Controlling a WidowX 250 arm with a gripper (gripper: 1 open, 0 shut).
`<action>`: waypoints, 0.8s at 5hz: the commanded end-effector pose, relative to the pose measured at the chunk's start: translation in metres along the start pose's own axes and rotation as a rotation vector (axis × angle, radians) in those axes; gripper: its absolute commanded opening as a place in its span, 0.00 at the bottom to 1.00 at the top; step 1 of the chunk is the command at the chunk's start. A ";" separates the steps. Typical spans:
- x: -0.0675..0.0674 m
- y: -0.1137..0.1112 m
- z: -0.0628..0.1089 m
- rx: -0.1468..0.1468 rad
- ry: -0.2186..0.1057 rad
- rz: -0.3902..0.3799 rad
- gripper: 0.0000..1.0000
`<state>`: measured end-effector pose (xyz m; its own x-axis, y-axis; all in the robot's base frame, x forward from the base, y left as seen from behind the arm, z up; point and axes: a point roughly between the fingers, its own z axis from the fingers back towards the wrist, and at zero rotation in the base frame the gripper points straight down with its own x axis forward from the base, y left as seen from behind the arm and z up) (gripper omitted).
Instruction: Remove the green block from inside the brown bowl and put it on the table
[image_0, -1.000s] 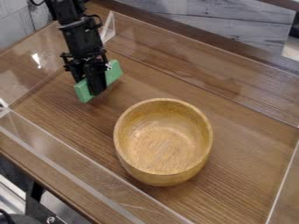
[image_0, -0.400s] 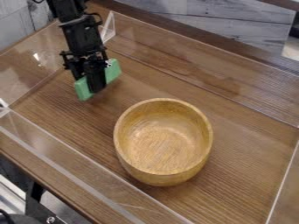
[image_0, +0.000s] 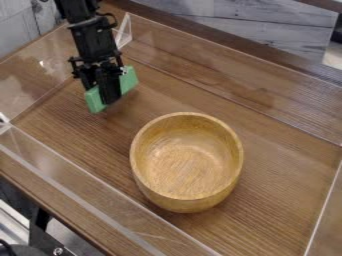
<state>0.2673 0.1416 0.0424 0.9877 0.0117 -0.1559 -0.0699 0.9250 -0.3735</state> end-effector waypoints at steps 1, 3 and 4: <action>0.007 0.000 0.016 0.029 -0.035 -0.014 0.00; 0.007 0.000 0.018 0.024 -0.020 -0.005 0.00; 0.008 0.000 0.019 0.021 -0.014 0.000 0.00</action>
<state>0.2681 0.1438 0.0450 0.9820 0.0163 -0.1879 -0.0878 0.9212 -0.3791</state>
